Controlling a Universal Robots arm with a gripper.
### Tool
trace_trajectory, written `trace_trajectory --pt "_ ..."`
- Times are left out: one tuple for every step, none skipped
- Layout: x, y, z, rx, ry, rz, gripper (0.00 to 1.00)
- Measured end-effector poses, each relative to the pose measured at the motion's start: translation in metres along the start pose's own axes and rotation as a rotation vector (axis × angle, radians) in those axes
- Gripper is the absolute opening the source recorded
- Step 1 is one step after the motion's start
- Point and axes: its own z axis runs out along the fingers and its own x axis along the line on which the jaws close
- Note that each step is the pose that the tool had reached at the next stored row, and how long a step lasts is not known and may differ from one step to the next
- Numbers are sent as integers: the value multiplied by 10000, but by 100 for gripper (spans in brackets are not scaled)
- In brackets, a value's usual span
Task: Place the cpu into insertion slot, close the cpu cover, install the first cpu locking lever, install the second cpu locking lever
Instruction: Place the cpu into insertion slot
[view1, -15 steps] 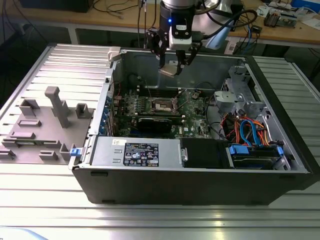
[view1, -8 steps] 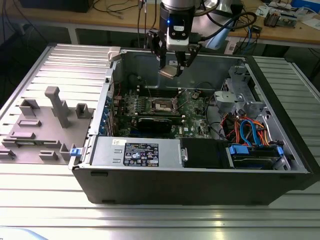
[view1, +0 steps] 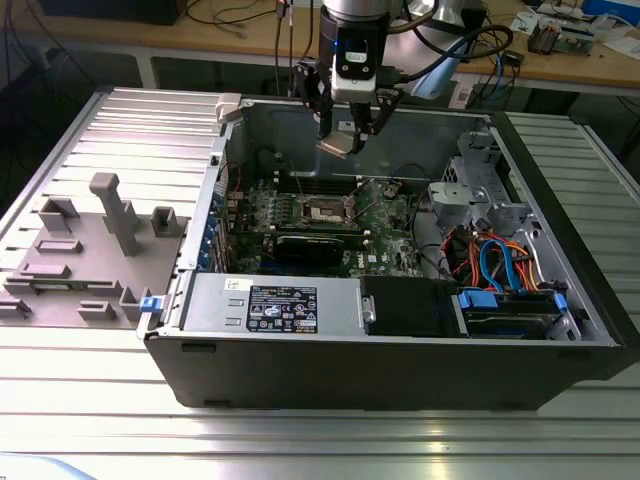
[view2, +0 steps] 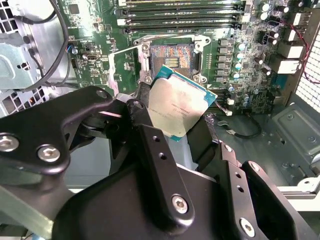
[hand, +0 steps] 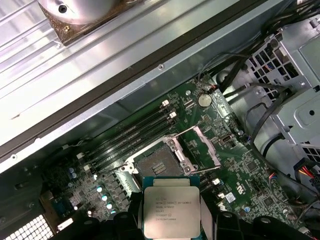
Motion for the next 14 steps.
trace_trajectory --pt "0 0 1 0 0 0 54" --pt "1 0 3 0 0 4 54" --pt "2 -1 6 6 -7 32 54" --pt "3 -2 9 15 -14 83 54" --pt "3 -3 14 23 -24 170 54" --pt "3 -3 18 30 -30 248 54" --pt "3 -4 24 39 -39 391 54" --pt "3 -4 29 48 -46 523 54" --pt "3 -4 31 52 -48 604 54" --pt "3 -4 34 55 -49 691 54" --pt "4 -5 40 65 -47 867 54" --pt "4 -6 46 76 -35 941 54" --pt "5 -6 53 90 -15 971 54" --pt "5 -7 67 128 26 992 54"
